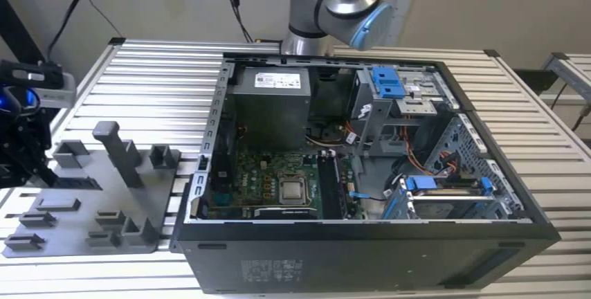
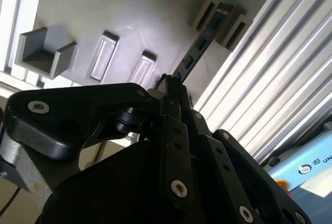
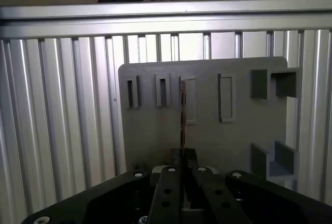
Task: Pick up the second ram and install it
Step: 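Pick up the second ram and move it above second insertion slot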
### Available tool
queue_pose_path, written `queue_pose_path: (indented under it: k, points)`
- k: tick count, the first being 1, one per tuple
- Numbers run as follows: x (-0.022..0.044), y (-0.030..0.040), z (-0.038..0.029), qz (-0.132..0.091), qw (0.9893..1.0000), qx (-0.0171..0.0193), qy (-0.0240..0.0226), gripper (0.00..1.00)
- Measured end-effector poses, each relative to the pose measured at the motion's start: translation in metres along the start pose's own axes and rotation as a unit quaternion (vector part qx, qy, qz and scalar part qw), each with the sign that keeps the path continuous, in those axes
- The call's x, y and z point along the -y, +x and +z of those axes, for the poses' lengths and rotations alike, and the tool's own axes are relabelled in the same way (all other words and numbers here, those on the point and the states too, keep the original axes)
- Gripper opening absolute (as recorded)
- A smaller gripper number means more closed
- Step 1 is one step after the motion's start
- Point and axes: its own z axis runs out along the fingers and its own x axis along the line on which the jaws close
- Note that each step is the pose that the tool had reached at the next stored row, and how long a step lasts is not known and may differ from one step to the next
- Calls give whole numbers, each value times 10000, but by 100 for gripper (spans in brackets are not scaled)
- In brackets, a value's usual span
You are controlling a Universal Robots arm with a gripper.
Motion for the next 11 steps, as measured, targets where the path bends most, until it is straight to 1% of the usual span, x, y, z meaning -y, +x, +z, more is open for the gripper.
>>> queue_pose_path:
  k: [11]
  points:
    - [-4,-3,-78,10,10000,0,1,14]
